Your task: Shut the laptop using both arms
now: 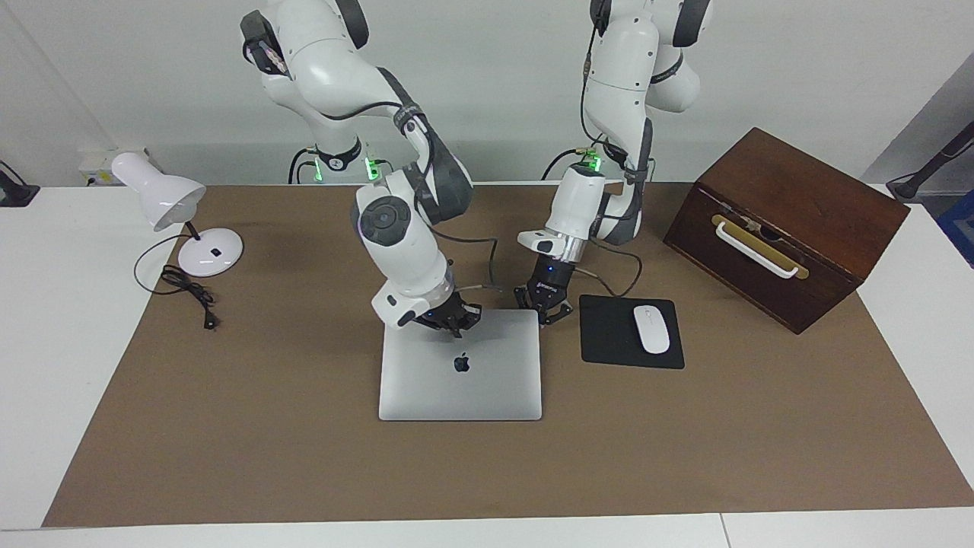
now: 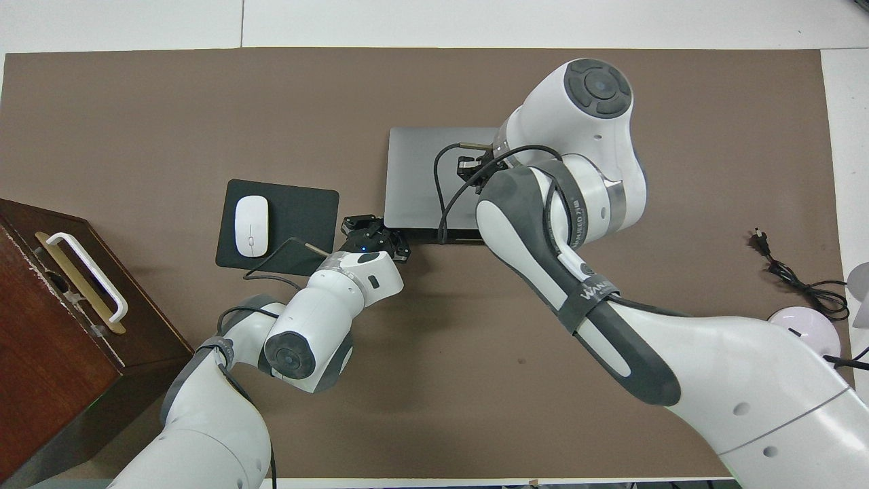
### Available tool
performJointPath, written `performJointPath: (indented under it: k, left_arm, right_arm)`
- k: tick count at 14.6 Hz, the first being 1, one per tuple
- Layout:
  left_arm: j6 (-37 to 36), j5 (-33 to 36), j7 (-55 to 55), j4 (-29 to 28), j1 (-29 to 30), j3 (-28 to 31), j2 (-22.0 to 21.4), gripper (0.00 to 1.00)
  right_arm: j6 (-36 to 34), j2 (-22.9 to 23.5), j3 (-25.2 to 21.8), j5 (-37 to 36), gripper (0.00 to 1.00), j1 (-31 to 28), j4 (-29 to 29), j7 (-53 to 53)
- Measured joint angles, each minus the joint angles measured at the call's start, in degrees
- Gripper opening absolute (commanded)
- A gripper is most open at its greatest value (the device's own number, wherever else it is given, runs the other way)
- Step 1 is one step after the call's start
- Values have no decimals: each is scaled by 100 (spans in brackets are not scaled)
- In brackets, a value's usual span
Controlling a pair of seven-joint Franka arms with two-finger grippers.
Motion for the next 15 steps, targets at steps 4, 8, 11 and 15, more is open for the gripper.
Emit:
performJointPath:
  k: [4,8,11,15]
  left_arm:
    - [0,0,-130,0,0,4,-1,0]
    - [-206,0,-175,-28,5,23,-100,0]
    - [-1160,0,-178,-85,64,66,-485,0]
    - [-2125,-1,-179,-178,94,99,-1103,0]
  right_arm:
    - [-820,-503,-640,-2,32,-33,371,-934]
    - [-1309,-737,-998,-203,85,-51,476,-1763]
    - [-1560,-899,-1100,-405,100,-42,589,-2115]
    - [-1858,-1114,-1485,-616,100,-69,869,-2780]
